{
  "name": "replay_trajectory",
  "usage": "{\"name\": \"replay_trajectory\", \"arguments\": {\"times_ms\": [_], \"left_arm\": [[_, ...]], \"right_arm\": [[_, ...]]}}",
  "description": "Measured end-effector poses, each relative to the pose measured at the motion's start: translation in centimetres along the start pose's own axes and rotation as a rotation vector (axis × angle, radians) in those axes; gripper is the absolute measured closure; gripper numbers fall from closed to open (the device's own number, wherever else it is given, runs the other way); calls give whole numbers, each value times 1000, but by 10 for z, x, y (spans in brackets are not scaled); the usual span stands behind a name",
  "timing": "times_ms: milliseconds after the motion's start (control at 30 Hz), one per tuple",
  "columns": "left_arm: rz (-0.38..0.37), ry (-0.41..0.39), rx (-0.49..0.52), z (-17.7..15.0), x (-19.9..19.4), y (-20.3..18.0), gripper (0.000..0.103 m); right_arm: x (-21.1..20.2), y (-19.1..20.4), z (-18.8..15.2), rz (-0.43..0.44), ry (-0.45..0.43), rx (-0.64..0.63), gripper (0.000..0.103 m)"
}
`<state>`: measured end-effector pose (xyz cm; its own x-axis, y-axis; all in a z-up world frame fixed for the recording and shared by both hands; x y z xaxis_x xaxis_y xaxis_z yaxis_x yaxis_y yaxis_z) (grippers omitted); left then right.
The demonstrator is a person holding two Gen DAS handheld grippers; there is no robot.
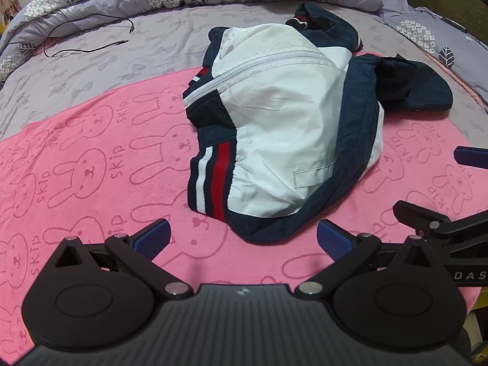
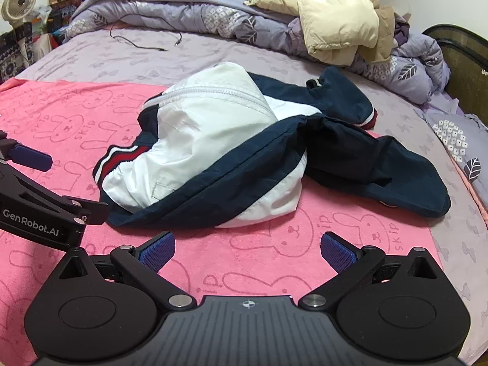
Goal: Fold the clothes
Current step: 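Grasp the jacket's white body with the right gripper and lift it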
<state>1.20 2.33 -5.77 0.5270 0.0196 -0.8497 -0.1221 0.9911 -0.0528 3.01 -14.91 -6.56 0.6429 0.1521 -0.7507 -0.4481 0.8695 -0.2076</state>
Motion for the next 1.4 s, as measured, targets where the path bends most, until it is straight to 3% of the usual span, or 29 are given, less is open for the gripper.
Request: {"name": "replay_trajectory", "arguments": {"times_ms": [200, 367, 500, 667, 700, 767, 800, 833, 900, 1033, 1100, 1233, 1267, 1367, 1400], "left_arm": [[19, -35, -3, -3, -7, 13, 0], [45, -97, -37, -31, -31, 63, 0], [108, -83, -93, -61, -43, 117, 0], [144, -38, -233, -99, -52, 176, 0], [150, -29, -256, -105, -54, 185, 0], [163, -22, -290, -117, -57, 197, 0], [165, -20, -300, -121, -58, 201, 0], [163, -19, -307, -124, -59, 202, 0], [154, -14, -318, -129, -57, 204, 0], [121, -22, -298, -125, -50, 189, 0], [96, -32, -277, -119, -46, 177, 0], [62, -46, -215, -110, -40, 148, 0], [56, -46, -199, -108, -37, 141, 0], [46, -45, -154, -104, -31, 122, 0], [50, -48, -144, -104, -31, 119, 0]], "right_arm": [[0, 3, -1, -19, -82, 55, 0], [16, 25, -14, -27, -171, 121, 1], [41, 76, -12, -8, -198, 25, 2], [73, 146, 10, -55, -236, -143, 2], [78, 147, 15, -70, -222, -144, 9], [88, 150, 24, -99, -195, -146, 34], [91, 150, 29, -109, -181, -141, 63], [88, 143, 31, -104, -165, -115, 79], [76, 122, 25, -116, -159, -90, 84], [22, 63, -6, -187, -211, -41, 88], [-21, 27, -28, -269, -236, -9, 89], [-76, -49, -86, -325, -99, 83, 89], [-79, -61, -100, -299, -33, 73, 87], [-90, -77, -130, -142, 25, 136, 79], [-97, -72, -129, -109, -7, 143, 65]]}}
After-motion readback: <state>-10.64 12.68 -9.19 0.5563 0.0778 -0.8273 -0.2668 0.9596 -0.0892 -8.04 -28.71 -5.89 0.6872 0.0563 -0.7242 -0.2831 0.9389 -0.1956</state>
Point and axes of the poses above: each gripper's, at about its wrist camera, not at the fingertips, and x roughly the way its jaws point, y to its left, z to its top, the point moved 4 cm from there along x, roughly the way its jaws point, and after that the axes turned 5 degrees about -x, right-handed, at the moved point
